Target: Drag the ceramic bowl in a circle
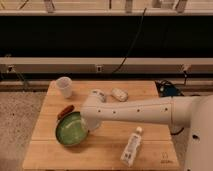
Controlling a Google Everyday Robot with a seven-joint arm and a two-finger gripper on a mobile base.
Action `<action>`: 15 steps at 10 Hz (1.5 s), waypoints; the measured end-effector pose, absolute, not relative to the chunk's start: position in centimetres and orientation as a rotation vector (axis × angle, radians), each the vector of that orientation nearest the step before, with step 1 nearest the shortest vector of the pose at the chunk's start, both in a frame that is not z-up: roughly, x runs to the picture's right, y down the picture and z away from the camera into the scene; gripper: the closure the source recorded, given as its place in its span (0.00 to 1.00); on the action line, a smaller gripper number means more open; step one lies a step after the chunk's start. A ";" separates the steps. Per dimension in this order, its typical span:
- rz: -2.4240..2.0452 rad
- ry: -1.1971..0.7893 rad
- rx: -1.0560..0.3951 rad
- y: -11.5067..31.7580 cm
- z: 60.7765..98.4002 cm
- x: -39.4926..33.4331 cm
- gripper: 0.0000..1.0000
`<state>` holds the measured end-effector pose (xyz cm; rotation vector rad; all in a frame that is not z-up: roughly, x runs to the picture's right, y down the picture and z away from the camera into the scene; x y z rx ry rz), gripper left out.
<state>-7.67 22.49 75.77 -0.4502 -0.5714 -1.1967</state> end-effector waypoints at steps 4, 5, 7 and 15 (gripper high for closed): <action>-1.179 -0.562 -0.446 22.5 75.3 -6.8 1.00; -1.177 -0.561 -0.444 22.5 75.3 -7.0 1.00; -1.170 -0.555 -0.444 22.6 75.1 -6.2 1.00; -1.152 -0.547 -0.433 23.0 74.8 -6.7 1.00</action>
